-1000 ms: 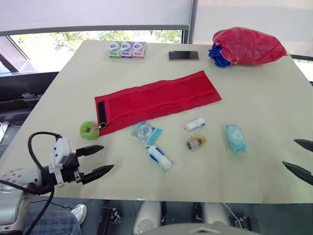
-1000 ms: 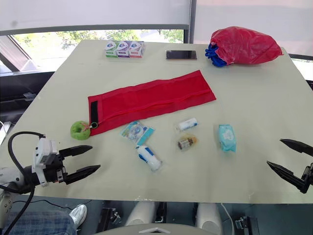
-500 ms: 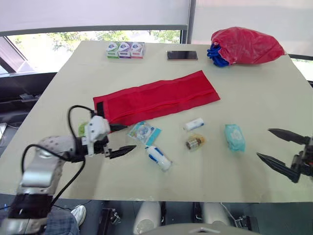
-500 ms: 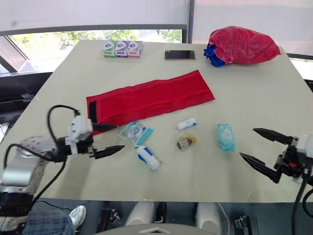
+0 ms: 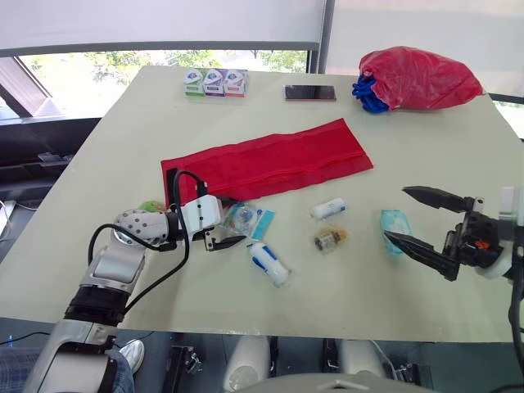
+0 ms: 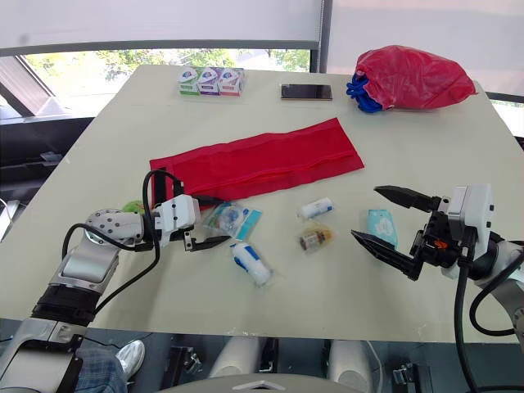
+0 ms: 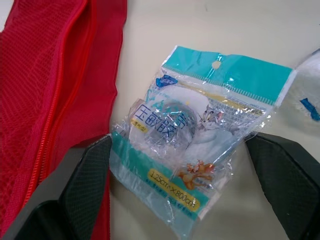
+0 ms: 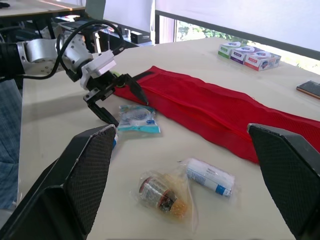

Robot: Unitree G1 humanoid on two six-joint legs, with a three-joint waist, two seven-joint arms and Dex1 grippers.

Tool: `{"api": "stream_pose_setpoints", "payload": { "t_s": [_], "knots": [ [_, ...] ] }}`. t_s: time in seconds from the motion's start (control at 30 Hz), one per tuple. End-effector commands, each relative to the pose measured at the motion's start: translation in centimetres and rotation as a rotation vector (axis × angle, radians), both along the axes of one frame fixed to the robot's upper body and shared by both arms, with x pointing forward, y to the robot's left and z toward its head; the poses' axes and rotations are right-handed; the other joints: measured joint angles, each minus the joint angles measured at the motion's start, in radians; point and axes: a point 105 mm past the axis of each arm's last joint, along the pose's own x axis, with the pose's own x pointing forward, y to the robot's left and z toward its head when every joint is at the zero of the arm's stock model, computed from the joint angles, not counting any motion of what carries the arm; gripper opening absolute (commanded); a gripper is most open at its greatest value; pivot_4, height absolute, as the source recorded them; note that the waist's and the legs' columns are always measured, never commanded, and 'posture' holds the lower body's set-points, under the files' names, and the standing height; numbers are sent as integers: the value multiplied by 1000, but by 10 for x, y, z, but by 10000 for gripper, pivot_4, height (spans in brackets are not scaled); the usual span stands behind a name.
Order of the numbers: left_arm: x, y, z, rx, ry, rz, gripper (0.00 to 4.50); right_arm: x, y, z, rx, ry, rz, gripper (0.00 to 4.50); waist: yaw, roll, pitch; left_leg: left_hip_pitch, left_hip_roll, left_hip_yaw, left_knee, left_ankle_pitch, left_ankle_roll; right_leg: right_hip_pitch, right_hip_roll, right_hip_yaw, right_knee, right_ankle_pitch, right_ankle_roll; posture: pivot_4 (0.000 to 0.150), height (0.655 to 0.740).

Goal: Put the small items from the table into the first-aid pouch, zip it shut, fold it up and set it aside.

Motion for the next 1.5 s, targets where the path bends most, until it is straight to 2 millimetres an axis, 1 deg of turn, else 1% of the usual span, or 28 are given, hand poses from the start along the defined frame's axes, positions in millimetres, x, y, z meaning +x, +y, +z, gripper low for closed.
{"api": "stream_pose_setpoints", "payload": {
  "t_s": [0.03, 0.2, 0.23, 0.3, 0.33, 0.37, 0.43, 0.47, 0.5, 0.53, 0.67, 0.73, 0.83, 0.87, 0.97, 1.07, 1.17, 1.23, 1.33, 1.4, 1.5],
  "knots": [
    [-2, -8, 2, -2, -26, -45, 44786, -2, 2, 5, -13, -34, 5, 45000, 0, 0, 0, 0, 0, 0, 0, 0, 0, 0, 0, 0, 0, 0, 0, 1500, 7400],
    [-2, -13, 3, -20, -28, -56, 44786, -2, 4, 8, 12, -30, 17, 45000, 0, 0, 0, 0, 0, 0, 1, 0, 0, 0, 1, 0, 0, 1, 1, 1500, 7400],
    [-2, -13, 2, -21, -26, -56, 39656, -2, 5, 9, 14, -29, 19, 45000, 0, 0, 0, 0, 0, 0, 1, 0, 0, 0, 1, 0, 0, 1, 1, 1500, 7400],
    [-2, -12, 1, -23, -20, -52, 33075, -2, 7, 8, 13, -26, 26, 45000, -1, 0, 0, 0, 0, 0, 1, 0, 0, 0, 1, 0, 0, 1, 1, 1500, 7400],
    [-3, -11, 0, -22, -18, -50, 26746, -2, 8, 8, 14, -26, 31, 45000, -1, 0, 0, 0, 0, 0, 1, 0, 0, 0, 1, 0, 0, 1, 1, 1500, 7400],
    [-3, -10, 0, -22, -17, -49, 23778, -2, 8, 8, 15, -26, 33, 45000, -2, 0, 0, 0, 0, 0, 1, 0, 0, 0, 1, 0, 0, 1, 1, 1500, 7400],
    [-4, -9, 0, -41, -2, -37, 14299, -2, 11, 10, 21, -24, 42, 45000, -4, 0, 0, 0, 0, 0, 1, 0, 0, 0, 1, 0, 0, 1, 1, 1500, 7400],
    [-4, -10, 1, -52, 4, -33, 7676, -2, 11, 10, 26, -25, 45, 45000, -5, 0, 0, 0, 1, 0, 1, 0, 0, 0, 1, 0, 0, 1, 1, 1500, 7400],
    [-4, -10, 2, -63, 9, -30, 3749, -2, 12, 11, 30, -25, 47, 45000, -6, 0, 0, 0, 1, 0, 1, 0, 0, 0, 1, 0, 0, 1, 1, 1500, 7400],
    [-5, -11, 4, -90, 17, -24, 1044, -1, 13, 11, 34, -24, 48, 45000, -7, 0, 0, 0, 1, 0, 1, 0, 0, 0, 1, 0, 0, 1, 1, 1500, 7400],
    [-10, -22, 31, -323, 109, 17, 1044, 1, 17, 11, 55, -18, 57, 45000, -12, -1, 0, -1, 1, -1, 1, 0, 0, 0, 1, 1, 1, 1, 2, 1500, 7400],
    [-13, -27, 40, -386, 151, 24, 1044, 3, 19, 11, 66, -17, 59, 45000, -13, -2, 1, -1, 1, -1, 2, 0, 0, 0, 2, 1, 1, 1, 2, 1500, 7400],
    [-21, -46, 71, -600, 271, -4, 1044, 12, 27, 10, 86, -1, 46, 45000, -14, -2, 1, -1, 1, -2, 3, 0, 0, 0, 3, 1, 2, 0, 3, 1500, 7400],
    [-24, -50, 77, -639, 307, -14, 1044, 14, 29, 9, 86, 4, 40, 45000, -14, -3, 1, -1, 1, -3, 3, 1, -1, 0, 4, 2, 2, 0, 3, 1500, 7400],
    [-35, -65, 102, -810, 477, -96, 1044, 26, 36, 7, 113, 50, 10, 45000, -13, -3, 2, -2, 1, -5, 9, 2, -4, 0, 5, 4, 8, -2, 5, 1500, 7400],
    [-49, -76, 120, -937, 660, -224, 1044, 34, 45, 12, 178, 99, 38, 45000, -15, -4, 2, -1, 1, -7, 11, 2, -3, 1, 8, 7, 11, -2, 5, 1500, 7400],
    [-60, -80, 131, -985, 796, -322, 1044, 37, 53, 18, 225, 145, 96, 45000, -16, -4, 2, 0, 1, -7, 11, 2, -4, 0, 12, 13, 13, -2, 5, 1500, 7400],
    [-63, -82, 135, -984, 846, -364, 1044, 37, 59, 21, 244, 184, 149, 45000, -16, -4, 2, -1, 0, -7, 11, 2, -4, 0, 14, 15, 13, 0, 1, 1500, 7400],
    [-66, -86, 140, -973, 890, -416, 1044, 37, 68, 25, 264, 228, 226, 45000, -16, -4, 2, -1, 0, -7, 11, 2, -4, 0, 15, 16, 13, 0, 1, 1500, 7400],
    [-69, -91, 146, -967, 923, -470, 1044, 36, 77, 28, 287, 261, 309, 45000, -16, -5, 2, -1, -1, -7, 11, 2, -3, 0, 16, 19, 13, -1, -2, 1500, 7400],
    [-70, -98, 151, -954, 949, -519, 1044, 25, 91, 31, 295, 313, 448, 45000, -14, -5, 3, -1, -2, -8, 11, 3, -3, 0, 22, 28, 13, -2, -3, 1500, 7400]
  ]
}}
